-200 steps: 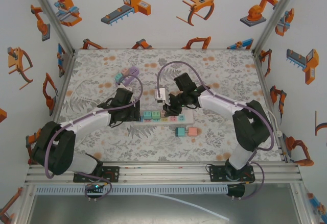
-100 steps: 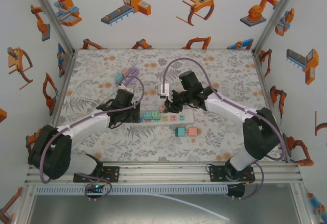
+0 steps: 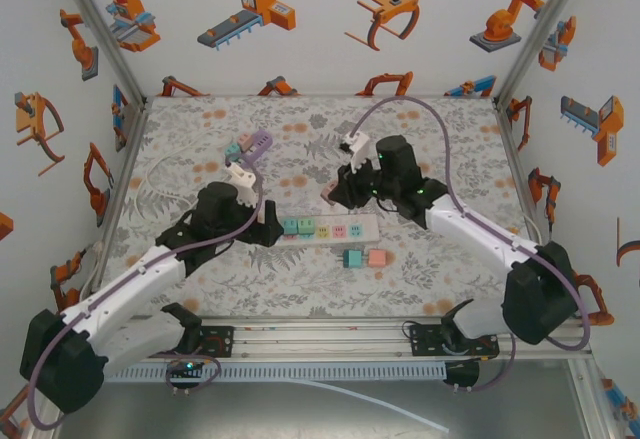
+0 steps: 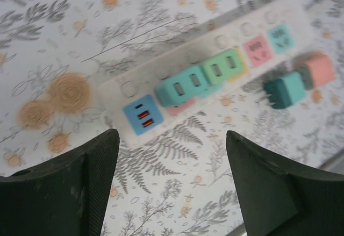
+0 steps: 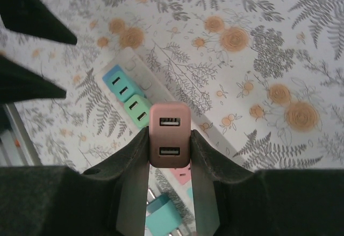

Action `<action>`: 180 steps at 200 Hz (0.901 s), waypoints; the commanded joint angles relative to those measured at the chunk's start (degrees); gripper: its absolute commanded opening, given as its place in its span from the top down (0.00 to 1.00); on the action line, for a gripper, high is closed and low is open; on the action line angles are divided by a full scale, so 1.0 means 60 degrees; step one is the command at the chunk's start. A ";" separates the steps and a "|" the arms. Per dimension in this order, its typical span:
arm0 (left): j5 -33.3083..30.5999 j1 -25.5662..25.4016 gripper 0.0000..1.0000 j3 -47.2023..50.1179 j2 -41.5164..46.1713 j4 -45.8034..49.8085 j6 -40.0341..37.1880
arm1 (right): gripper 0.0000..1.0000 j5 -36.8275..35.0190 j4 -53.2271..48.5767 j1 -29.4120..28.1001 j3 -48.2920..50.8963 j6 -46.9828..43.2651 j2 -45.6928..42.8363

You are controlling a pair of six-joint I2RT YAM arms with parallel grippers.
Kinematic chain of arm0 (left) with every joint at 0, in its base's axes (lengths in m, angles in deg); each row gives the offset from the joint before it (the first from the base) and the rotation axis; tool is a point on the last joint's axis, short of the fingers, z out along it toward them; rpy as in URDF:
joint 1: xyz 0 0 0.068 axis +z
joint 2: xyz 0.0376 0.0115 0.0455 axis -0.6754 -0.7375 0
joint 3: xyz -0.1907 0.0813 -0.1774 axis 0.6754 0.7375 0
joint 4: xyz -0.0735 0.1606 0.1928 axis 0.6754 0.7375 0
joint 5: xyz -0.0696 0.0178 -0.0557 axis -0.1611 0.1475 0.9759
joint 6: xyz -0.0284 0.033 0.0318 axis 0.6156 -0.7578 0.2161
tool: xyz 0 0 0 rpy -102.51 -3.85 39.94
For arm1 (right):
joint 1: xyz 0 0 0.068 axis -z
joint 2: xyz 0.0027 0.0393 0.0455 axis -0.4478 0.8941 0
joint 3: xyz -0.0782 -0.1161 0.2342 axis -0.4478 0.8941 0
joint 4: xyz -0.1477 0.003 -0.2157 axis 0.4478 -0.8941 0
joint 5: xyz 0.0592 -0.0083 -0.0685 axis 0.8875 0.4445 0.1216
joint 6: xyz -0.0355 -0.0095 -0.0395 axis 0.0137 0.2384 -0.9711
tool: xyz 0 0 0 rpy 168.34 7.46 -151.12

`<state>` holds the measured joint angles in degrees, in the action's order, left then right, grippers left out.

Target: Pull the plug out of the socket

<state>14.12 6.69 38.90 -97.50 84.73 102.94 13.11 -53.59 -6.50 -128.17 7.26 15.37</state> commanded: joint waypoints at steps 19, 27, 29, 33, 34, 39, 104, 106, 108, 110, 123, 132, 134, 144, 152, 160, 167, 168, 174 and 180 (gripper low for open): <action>0.2564 -0.0147 0.23 0.0417 0.1034 -0.1320 -0.0668 | 0.89 -0.0596 -0.0139 0.0964 0.0550 0.3558 -0.1030; 0.2906 -0.0176 0.21 0.0449 0.1174 -0.1441 -0.0738 | 0.88 -0.0514 -0.0256 0.1220 0.0709 0.4003 -0.1227; 0.2993 -0.0192 0.21 0.0455 0.1198 -0.1479 -0.0762 | 0.89 -0.0507 -0.0271 0.1252 0.0732 0.4050 -0.1257; 0.3164 -0.0209 0.20 0.0466 0.1256 -0.1534 -0.0806 | 0.89 -0.0452 -0.0365 0.1426 0.0826 0.4260 -0.1391; 0.3208 -0.0213 0.20 0.0464 0.1273 -0.1543 -0.0815 | 0.89 -0.0452 -0.0365 0.1426 0.0826 0.4260 -0.1391; 0.3404 -0.0253 0.18 0.0461 0.1335 -0.1599 -0.0875 | 0.88 -0.0382 -0.0471 0.1610 0.0951 0.4499 -0.1516; 0.4233 -0.0963 0.02 0.0395 0.1882 -0.1867 -0.1522 | 0.88 0.0259 -0.1264 0.3912 0.3267 0.6549 -0.3485; 0.4222 -0.0971 0.01 0.0390 0.1903 -0.1860 -0.1533 | 0.88 0.0243 -0.1284 0.3966 0.3342 0.6585 -0.3562; 0.4219 -0.0976 0.01 0.0378 0.1904 -0.1892 -0.1539 | 0.88 0.0217 -0.1297 0.4012 0.3423 0.6638 -0.3647; 0.4211 -0.0978 0.00 0.0375 0.1905 -0.1889 -0.1541 | 0.88 0.0177 -0.1333 0.4057 0.3517 0.6673 -0.3724; 0.4136 -0.1013 0.03 0.0391 0.1926 -0.1888 -0.1598 | 0.88 -0.0237 -0.1570 0.4209 0.4055 0.6847 -0.4271; 0.4079 -0.1008 0.03 0.0403 0.1908 -0.1904 -0.1628 | 0.88 -0.0472 -0.1703 0.4228 0.4423 0.6921 -0.4634; 0.4070 -0.1008 0.03 0.0403 0.1906 -0.1917 -0.1629 | 0.88 -0.0529 -0.1724 0.4221 0.4488 0.6942 -0.4710; 0.4005 -0.1022 0.03 0.0403 0.1891 -0.1957 -0.1629 | 0.88 -0.0718 -0.1776 0.4242 0.4913 0.7117 -0.5042; 0.3988 -0.1022 0.03 0.0403 0.1858 -0.2001 -0.1629 | 0.87 -0.0839 -0.1761 0.4246 0.5289 0.7322 -0.5284; 0.3959 -0.1040 0.03 0.0403 0.1846 -0.2039 -0.1629 | 0.88 -0.0893 -0.1691 0.4243 0.5627 0.7529 -0.5463; 0.3913 -0.1037 0.03 0.0395 0.1832 -0.2076 -0.1629 | 0.88 -0.0923 -0.1602 0.4243 0.5914 0.7693 -0.5591; 0.3905 -0.1037 0.03 0.0392 0.1817 -0.2070 -0.1622 | 0.88 -0.0924 -0.1588 0.4243 0.5949 0.7712 -0.5615; 0.3858 -0.1031 0.03 0.0388 0.1804 -0.2081 -0.1640 | 0.88 -0.0925 -0.1467 0.4244 0.6188 0.7803 -0.5710; 0.3827 -0.1055 0.03 0.0385 0.1776 -0.2086 -0.1644 | 0.87 -0.0947 -0.1325 0.4243 0.6392 0.7875 -0.5803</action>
<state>37.37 0.84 41.26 -86.71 74.41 94.59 9.29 -63.08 18.66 -94.11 49.92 -17.21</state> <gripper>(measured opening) 0.973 0.332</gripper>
